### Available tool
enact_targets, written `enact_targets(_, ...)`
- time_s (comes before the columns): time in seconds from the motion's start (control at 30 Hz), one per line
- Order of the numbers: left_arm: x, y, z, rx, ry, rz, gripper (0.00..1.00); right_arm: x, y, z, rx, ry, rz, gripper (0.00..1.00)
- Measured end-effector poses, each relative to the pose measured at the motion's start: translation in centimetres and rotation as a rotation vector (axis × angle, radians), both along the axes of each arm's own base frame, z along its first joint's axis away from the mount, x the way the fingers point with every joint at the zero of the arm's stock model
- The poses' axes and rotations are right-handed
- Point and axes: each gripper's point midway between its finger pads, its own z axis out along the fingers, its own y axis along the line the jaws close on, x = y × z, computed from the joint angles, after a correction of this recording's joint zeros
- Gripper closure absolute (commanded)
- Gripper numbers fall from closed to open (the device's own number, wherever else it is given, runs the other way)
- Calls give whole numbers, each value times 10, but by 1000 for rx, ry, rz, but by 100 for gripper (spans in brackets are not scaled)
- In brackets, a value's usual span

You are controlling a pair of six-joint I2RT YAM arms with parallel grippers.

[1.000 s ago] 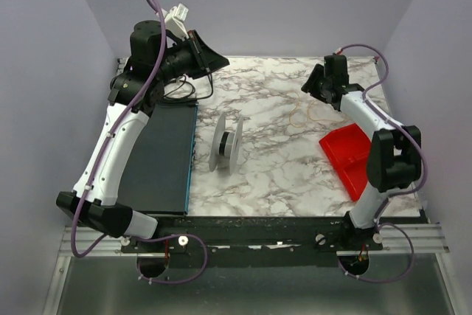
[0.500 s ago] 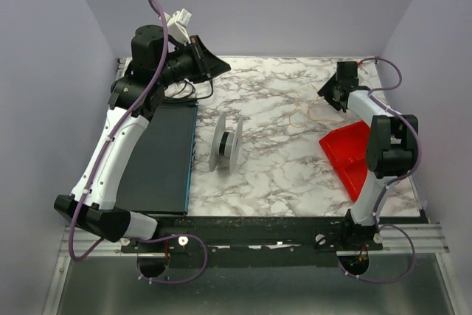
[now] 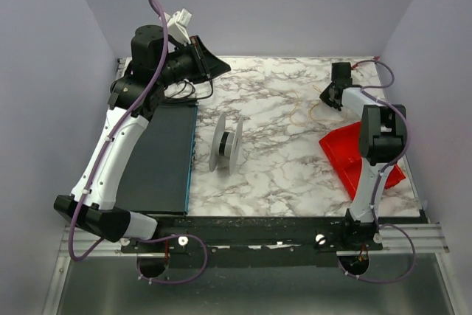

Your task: Wrap the cables

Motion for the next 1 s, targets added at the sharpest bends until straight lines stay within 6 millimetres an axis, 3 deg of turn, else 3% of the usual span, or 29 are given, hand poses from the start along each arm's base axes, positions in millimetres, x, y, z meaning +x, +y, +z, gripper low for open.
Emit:
enact_targets(0.13,-1,-2,-1,1,3,-5,78,15,0,22,-13,-59,22,99)
enact_targets(0.23,-3,-4,-1,-3,12,-7,68,16,11,54,-19,-115,90,99)
enact_targets(0.3,-1,-5,-2,-16,24,1,63,16,24,92,-22,-184,150,99)
enact_targets(0.4,2,-8,-4,-33,43,5,60,5,62,165,-15,-324,292,99)
enact_targets(0.5,12,-14,-10,-47,66,5,58,-20,111,235,-11,-467,461,99)
enact_targets(0.6,23,-26,-21,-54,105,-3,55,-52,156,282,6,-574,633,99)
enact_targets(0.73,38,-42,-42,-70,182,-7,54,-78,178,303,15,-630,766,99)
enact_targets(0.8,42,-48,-45,-88,209,-7,46,-84,182,303,9,-628,795,99)
enact_targets(0.9,43,-55,-46,-145,244,-4,46,-88,189,299,1,-613,824,99)
enact_targets(1.0,42,-65,-48,-214,289,-7,39,-94,199,295,-3,-600,855,99)
